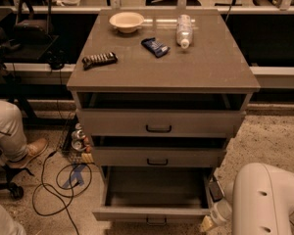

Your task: Close bottom drawer

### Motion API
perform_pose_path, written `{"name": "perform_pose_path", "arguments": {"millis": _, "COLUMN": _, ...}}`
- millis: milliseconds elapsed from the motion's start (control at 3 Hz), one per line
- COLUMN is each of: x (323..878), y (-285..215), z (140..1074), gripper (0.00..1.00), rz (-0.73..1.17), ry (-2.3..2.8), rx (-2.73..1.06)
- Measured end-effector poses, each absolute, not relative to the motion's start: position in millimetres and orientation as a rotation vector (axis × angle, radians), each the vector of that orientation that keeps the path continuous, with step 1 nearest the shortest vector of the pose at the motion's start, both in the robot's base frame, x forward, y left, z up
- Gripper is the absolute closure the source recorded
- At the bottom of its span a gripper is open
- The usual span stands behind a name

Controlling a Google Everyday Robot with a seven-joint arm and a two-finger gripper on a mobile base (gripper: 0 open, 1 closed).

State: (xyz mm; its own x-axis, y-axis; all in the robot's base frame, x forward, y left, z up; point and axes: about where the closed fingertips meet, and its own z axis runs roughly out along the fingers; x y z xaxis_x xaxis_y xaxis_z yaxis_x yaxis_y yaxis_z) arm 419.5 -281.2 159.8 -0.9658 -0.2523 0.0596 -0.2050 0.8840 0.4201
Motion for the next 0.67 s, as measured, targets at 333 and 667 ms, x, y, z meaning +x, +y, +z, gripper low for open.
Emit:
{"name": "perform_pose_path", "arguments": {"millis": 333, "x": 447.0, "y": -271.2, "z": 152.2, "gripper": 1.0, "rz": -0.632, "ry": -3.063, "rx": 0.301}}
{"name": "perform_pose_path", "arguments": {"millis": 667, "x": 455.4, "y": -272.0, "z": 149.4, "gripper": 1.0, "rz": -0.614, "ry": -3.1, "rx": 0.296}}
